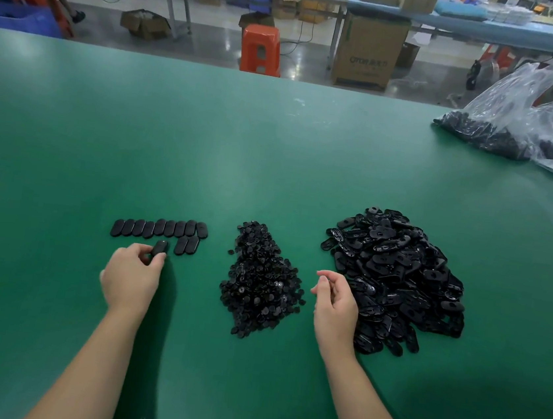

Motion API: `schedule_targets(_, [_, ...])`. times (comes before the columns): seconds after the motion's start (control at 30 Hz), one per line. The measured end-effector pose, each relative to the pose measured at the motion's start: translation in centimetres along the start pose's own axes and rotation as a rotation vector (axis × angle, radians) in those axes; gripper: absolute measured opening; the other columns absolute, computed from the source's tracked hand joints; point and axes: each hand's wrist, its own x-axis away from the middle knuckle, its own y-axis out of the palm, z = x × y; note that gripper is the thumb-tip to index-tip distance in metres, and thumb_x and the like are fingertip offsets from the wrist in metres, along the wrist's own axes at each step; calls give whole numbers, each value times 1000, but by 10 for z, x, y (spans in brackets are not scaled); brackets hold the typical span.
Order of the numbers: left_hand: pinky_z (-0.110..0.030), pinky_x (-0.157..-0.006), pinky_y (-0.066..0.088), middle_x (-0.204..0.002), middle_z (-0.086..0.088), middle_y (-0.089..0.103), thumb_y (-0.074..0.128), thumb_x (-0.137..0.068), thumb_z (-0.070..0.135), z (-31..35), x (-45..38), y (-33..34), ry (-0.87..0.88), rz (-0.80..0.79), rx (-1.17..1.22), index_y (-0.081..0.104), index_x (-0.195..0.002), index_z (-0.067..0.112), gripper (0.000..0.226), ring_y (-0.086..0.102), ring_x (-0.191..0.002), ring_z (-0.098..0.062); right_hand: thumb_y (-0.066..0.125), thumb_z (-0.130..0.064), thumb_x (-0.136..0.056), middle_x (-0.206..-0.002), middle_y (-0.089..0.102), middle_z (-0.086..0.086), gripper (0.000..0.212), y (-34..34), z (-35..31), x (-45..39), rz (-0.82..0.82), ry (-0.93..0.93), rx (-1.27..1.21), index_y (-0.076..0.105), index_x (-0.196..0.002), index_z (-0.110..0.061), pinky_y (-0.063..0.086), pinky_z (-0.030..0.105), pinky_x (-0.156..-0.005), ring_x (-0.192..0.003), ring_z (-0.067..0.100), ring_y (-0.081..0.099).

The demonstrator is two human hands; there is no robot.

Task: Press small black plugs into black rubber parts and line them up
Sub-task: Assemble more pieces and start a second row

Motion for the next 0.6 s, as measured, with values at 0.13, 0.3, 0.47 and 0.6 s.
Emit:
schedule_targets(0.13, [-50, -93, 49, -96, -4, 67, 71, -90, 37, 3, -5, 1, 25, -60, -17, 73, -107, 15, 28, 62, -89, -29, 52, -23, -103, -79, 67, -4, 18, 0, -1, 0, 3, -12, 35, 63, -94, -33, 37, 20, -50, -48, 1, 43])
schedule_targets(0.3, [-49, -95, 48, -105, -9, 63, 67, -93, 34, 8, 0, 7, 134, -87, -11, 71, -119, 14, 33, 60, -99, -31, 51, -22, -104, -78, 67, -4, 21, 1, -1, 0, 11, -7, 36, 64, -93, -34, 38, 30, -51, -49, 8, 43])
schedule_targets(0.47, [-44, -97, 43, -112, -11, 63, 64, -95, 31, 10, 6, 11, 207, -77, -63, 71, -121, 15, 31, 60, -103, -30, 51, -23, -104, -78, 67, -4, 20, 1, -2, 1, 13, -12, 48, 63, -92, -34, 38, 29, -52, -48, 6, 43])
schedule_targets(0.6, [-43, -94, 39, -110, -11, 63, 63, -95, 30, 10, 8, 12, 222, -56, -104, 71, -120, 15, 30, 60, -101, -30, 52, -23, -104, -78, 67, -4, 19, 1, -4, 1, 11, -21, 62, 63, -92, -34, 37, 20, -50, -47, 2, 44])
